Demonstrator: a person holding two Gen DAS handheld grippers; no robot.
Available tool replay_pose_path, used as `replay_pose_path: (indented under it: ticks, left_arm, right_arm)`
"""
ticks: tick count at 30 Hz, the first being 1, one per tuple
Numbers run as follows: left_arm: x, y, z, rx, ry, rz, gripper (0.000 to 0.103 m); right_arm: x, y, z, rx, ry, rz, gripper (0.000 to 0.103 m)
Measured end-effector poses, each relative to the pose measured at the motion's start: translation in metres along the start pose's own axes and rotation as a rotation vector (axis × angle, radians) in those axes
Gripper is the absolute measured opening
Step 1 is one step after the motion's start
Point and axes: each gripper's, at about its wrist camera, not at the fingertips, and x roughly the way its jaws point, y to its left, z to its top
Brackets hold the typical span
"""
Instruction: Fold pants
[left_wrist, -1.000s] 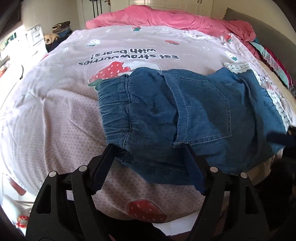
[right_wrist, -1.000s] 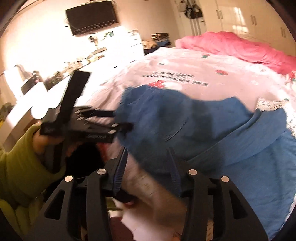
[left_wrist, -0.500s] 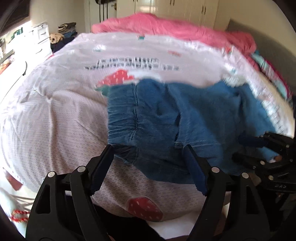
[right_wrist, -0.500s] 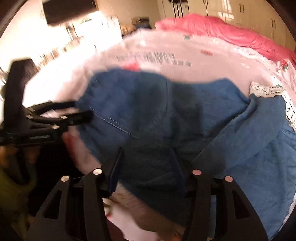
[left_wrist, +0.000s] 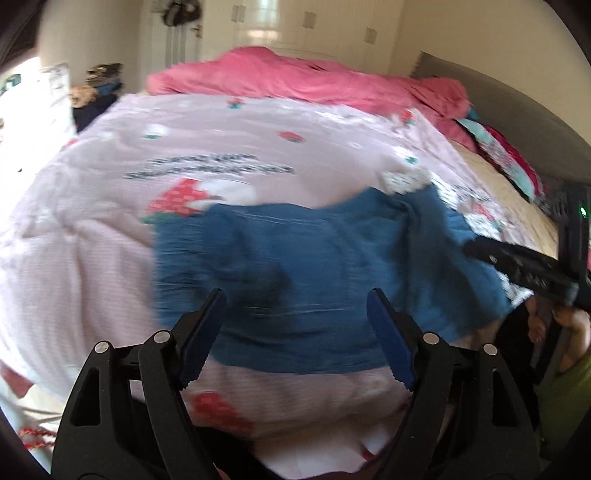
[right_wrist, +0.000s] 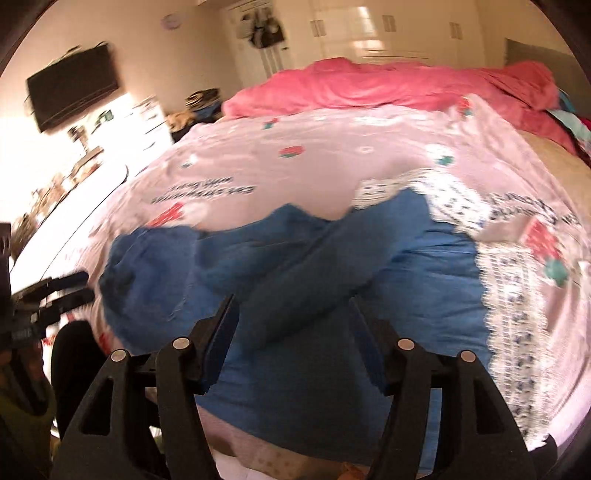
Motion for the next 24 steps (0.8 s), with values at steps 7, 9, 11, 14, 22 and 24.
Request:
replay_pose_path:
  ticks: [7, 9, 11, 14, 22, 24]
  left_arm:
    - [0.045, -0.046, 0.004, 0.047, 0.106, -0.204, 0.071]
    - [0.063, -0.060, 0.009, 0.073, 0.135, -0.228, 0.068]
    - [0.080, -0.069, 0.013, 0.078, 0.164, -0.259, 0.062]
    - [0.104, -0.072, 0.018, 0.034, 0.218, -0.313, 0.055]
    - [0.141, -0.072, 0.026, -0.050, 0.221, -0.364, 0.018]
    - [0.140, -0.073, 0.025, -0.041, 0.206, -0.401, 0.004]
  right_arm:
    - [-0.015, -0.026, 0.009, 0.041, -0.035, -0.044, 0.074]
    - [-0.016, -0.030, 0.016, 0.042, -0.038, -0.040, 0.074]
    - [-0.015, -0.031, 0.024, 0.025, -0.035, -0.048, 0.074]
    - [-0.011, -0.032, 0.036, -0.009, -0.032, -0.074, 0.074]
    - [0.020, -0.036, 0.077, -0.083, 0.009, -0.126, 0.074]
    - [0.034, -0.035, 0.087, -0.092, 0.032, -0.125, 0.074]
